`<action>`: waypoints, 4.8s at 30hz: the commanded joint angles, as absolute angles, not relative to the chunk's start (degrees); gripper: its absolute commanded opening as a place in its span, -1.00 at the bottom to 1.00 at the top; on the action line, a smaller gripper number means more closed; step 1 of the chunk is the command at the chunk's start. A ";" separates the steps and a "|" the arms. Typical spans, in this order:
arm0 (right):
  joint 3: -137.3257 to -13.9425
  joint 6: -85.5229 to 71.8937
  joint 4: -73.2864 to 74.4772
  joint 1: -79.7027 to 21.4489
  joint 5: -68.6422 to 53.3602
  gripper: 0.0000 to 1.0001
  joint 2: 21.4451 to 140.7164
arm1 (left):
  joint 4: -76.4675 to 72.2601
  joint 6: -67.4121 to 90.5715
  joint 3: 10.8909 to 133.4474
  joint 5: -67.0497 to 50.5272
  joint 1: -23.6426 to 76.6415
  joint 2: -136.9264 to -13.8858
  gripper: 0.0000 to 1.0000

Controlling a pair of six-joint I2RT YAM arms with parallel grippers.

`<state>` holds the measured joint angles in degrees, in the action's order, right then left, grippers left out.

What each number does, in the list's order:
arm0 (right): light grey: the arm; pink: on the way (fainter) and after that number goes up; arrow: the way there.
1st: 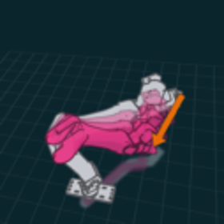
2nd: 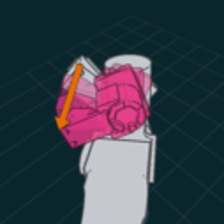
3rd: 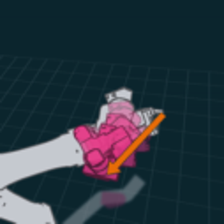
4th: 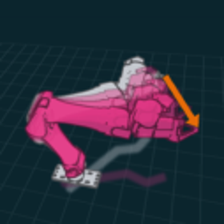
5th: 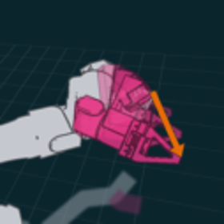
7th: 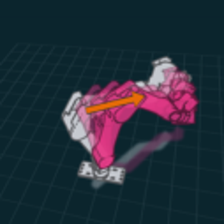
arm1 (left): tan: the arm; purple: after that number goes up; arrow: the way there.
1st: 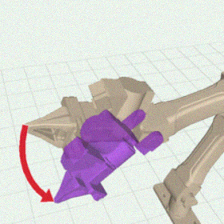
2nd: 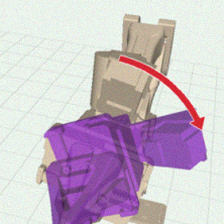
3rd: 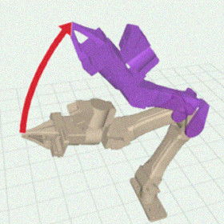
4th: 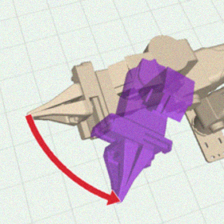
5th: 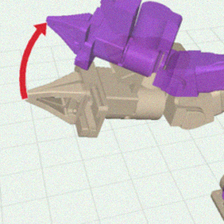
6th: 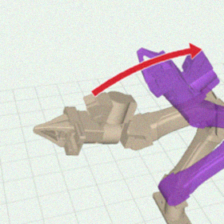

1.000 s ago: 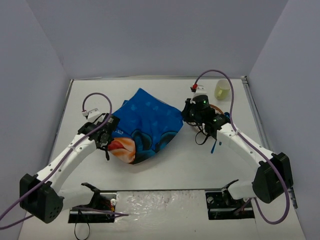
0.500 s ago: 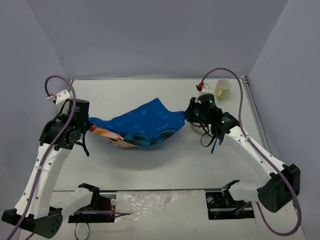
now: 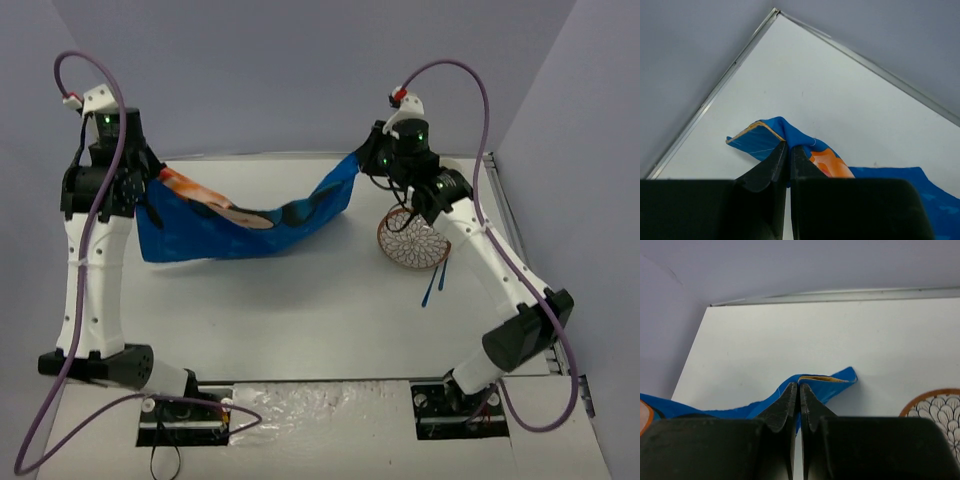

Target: Set the dinner table for one person

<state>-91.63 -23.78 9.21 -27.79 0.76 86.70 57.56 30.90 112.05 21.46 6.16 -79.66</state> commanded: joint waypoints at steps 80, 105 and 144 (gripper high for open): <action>-63.28 -18.48 -2.95 -38.02 2.53 0.10 99.08 | 19.06 29.01 66.74 2.93 -8.35 -91.63 0.66; -73.80 -22.91 -3.40 -40.52 8.73 0.22 117.62 | 34.07 27.66 99.11 7.86 -14.18 -127.67 0.67; -76.20 -18.20 3.34 -42.45 8.61 0.26 108.49 | 35.39 27.01 94.19 2.89 -10.41 -109.35 0.81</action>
